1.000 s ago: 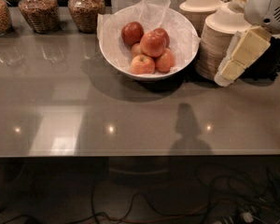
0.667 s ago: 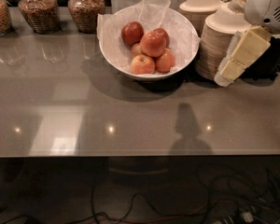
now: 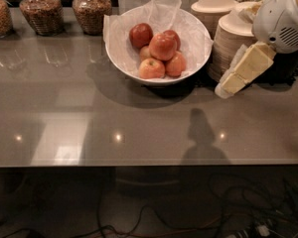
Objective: Pick apple from white bowl
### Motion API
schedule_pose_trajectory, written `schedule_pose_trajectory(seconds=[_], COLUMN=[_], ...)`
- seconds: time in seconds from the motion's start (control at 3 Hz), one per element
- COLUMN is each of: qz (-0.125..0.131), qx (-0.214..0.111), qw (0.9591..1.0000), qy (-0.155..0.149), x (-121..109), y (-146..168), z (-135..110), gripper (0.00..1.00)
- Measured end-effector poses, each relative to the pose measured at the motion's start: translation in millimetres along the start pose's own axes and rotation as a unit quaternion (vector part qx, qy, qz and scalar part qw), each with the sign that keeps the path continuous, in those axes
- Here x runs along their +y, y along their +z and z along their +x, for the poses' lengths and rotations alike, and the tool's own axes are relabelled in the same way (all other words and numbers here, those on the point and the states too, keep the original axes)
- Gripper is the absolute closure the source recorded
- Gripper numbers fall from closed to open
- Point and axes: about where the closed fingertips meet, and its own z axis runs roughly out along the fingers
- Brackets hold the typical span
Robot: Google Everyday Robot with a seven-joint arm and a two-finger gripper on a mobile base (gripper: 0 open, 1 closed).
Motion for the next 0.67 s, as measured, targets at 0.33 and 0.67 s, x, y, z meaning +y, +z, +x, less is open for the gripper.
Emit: schedule_pose_trajectory(seconds=[0.33,0.67], qz=[0.031,0.070], qx=[-0.046,-0.088], qw=[0.9984,0.9934], qy=[0.016,0.022], x=[-8.2,-30.1], y=[27.6,53.6], z=[-6.6,-19.7], gripper=[0.00,0.00])
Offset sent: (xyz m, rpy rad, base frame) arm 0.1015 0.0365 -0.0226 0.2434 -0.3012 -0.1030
